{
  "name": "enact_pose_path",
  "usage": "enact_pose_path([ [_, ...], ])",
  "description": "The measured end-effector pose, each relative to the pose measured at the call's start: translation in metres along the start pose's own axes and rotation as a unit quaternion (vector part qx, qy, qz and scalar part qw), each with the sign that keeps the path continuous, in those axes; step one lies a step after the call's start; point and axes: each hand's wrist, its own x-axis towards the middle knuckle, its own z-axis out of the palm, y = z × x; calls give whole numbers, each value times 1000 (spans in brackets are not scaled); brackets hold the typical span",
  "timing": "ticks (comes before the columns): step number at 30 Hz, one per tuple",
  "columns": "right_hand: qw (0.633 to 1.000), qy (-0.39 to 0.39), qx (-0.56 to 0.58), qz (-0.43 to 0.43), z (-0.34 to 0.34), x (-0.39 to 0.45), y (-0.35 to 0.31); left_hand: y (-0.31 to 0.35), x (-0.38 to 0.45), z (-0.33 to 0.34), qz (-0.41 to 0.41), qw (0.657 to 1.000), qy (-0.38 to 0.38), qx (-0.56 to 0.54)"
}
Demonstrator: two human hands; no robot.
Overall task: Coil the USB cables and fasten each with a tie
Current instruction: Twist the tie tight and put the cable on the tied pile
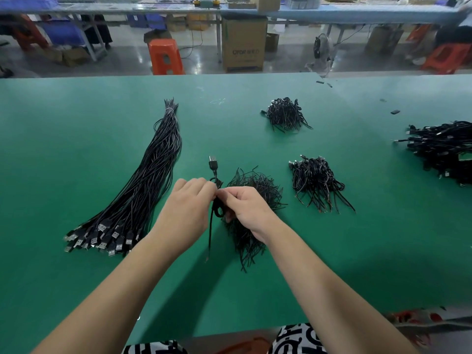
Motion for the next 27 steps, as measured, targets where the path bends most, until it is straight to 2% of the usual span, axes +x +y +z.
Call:
enact_pose_path([
  [1, 1000, -11, 3, 8, 0, -1, 0, -2, -1, 0, 41, 999, -5, 33],
  [3, 998, -37, 35, 29, -1, -2, -1, -6, -3, 0, 74, 995, -7, 59],
  [8, 990, -97, 103, 20, -6, -4, -3, -10, -4, 2, 75, 996, 34, 36],
  [11, 988, -114, 105, 6, -8, -3, -1, -10, -2, 1, 65, 996, 57, -1],
  [13, 989, -113, 98, -3, -9, -1, 0, -9, -2, 1, 31, 996, 69, -44],
  [15, 989, -116, 95, -10, -11, -1, 0, -8, -2, 2, -38, 991, 70, -112],
  [18, 985, -134, 107, -12, -16, -2, 0, -11, -1, 4, -146, 966, 50, -205],
  [23, 988, -133, 83, -7, -24, -3, -1, -17, -3, 9, -203, 941, 11, -270],
  [27, 995, -98, 31, 5, -29, -1, -2, -25, -6, 25, -212, 940, -13, -269],
])
